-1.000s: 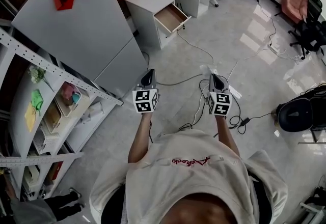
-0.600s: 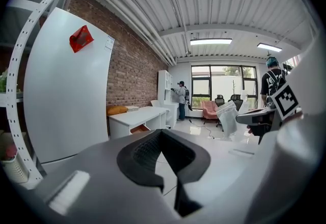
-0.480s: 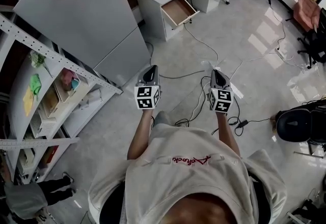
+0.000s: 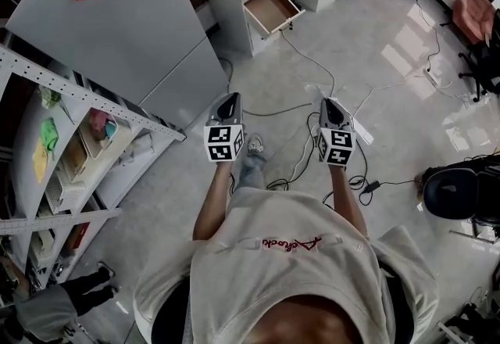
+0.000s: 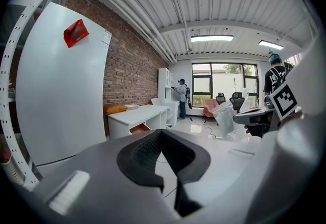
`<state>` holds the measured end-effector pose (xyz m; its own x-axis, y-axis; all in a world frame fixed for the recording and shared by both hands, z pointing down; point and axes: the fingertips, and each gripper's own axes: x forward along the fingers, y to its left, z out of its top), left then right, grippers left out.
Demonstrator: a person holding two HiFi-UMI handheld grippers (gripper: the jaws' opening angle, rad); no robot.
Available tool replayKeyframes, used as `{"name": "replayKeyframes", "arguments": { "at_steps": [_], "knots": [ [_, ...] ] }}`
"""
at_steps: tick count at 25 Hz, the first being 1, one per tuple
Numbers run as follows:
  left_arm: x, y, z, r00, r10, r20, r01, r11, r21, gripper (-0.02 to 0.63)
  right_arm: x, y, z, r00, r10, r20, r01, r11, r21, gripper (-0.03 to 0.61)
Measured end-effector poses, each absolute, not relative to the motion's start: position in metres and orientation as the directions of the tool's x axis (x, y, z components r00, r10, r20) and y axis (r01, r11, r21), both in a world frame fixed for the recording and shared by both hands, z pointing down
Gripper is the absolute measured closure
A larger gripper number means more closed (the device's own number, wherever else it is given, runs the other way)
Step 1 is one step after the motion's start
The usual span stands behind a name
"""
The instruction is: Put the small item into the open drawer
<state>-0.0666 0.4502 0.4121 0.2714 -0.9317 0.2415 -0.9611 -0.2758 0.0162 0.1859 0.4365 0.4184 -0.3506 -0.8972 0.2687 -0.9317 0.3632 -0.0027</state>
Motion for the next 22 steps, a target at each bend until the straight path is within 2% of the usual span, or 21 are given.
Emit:
{"name": "replayKeyframes", "arguments": {
  "at_steps": [22],
  "knots": [
    [-0.119,0.25,0.404,0.342,-0.911,0.23,-0.939,-0.339,0.053,0.604,0.123,0.248,0.398,-0.301,-0.913,0.276,-0.946,0.321,0.032,0.566]
  ]
}}
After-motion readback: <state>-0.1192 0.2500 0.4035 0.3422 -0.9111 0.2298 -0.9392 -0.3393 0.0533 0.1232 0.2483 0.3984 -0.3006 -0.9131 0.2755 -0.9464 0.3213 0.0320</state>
